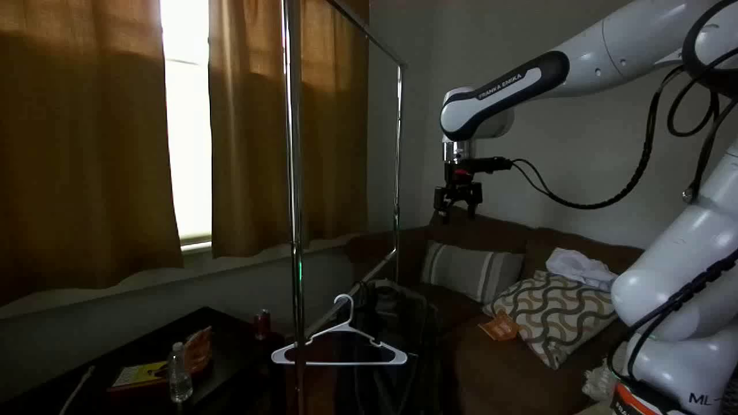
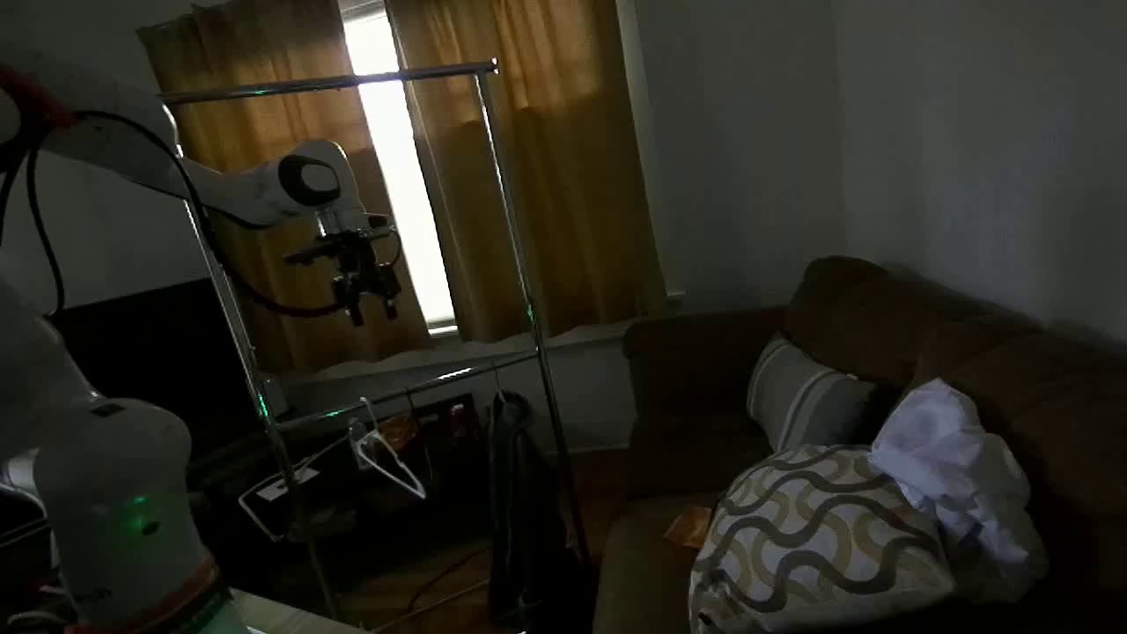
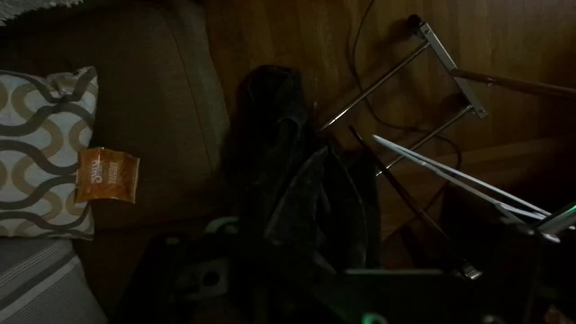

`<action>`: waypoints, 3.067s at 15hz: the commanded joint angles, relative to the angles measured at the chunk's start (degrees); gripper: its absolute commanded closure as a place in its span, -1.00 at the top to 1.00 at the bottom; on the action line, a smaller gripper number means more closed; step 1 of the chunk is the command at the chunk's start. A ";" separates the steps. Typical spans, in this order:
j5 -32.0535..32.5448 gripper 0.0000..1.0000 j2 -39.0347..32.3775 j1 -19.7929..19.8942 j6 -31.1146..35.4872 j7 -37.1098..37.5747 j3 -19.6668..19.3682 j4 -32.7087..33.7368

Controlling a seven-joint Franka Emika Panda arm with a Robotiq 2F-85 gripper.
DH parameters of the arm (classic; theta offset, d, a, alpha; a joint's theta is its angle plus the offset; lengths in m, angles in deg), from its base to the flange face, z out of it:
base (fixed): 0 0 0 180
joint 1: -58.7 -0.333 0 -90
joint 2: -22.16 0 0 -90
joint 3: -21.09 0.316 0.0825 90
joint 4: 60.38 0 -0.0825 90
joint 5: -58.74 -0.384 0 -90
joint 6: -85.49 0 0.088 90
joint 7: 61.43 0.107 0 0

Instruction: Place the white clothes hanger between the black ones

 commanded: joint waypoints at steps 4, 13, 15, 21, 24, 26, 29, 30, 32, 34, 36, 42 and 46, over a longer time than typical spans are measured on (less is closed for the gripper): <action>0.25 1.00 -0.07 -0.85 -0.17 0.22 -0.74 0.14; -9.21 1.00 -15.96 -6.42 10.28 -12.05 0.73 -1.16; -8.61 1.00 -20.46 -7.27 16.07 -14.85 1.50 -1.54; -5.04 1.00 -27.03 -8.05 29.36 -16.03 3.13 -1.36; -4.19 1.00 -29.98 -8.02 32.05 -16.62 3.46 -0.86; -4.14 1.00 -30.07 -8.00 32.05 -16.85 3.47 -0.52; -8.33 1.00 -31.85 -7.17 38.28 -20.96 4.90 -0.93; -11.51 1.00 -32.55 -6.60 40.27 -23.49 6.09 -0.93; -15.08 1.00 -34.01 -5.72 43.43 -27.49 8.03 -0.92; -18.90 1.00 -35.52 -4.31 44.96 -32.05 10.58 -0.99; -19.97 1.00 -36.74 -3.04 46.05 -36.08 12.27 -1.40; -20.78 1.00 -42.06 2.38 54.86 -46.74 17.75 -1.43; -21.72 1.00 -47.53 9.14 58.91 -53.36 25.42 -0.04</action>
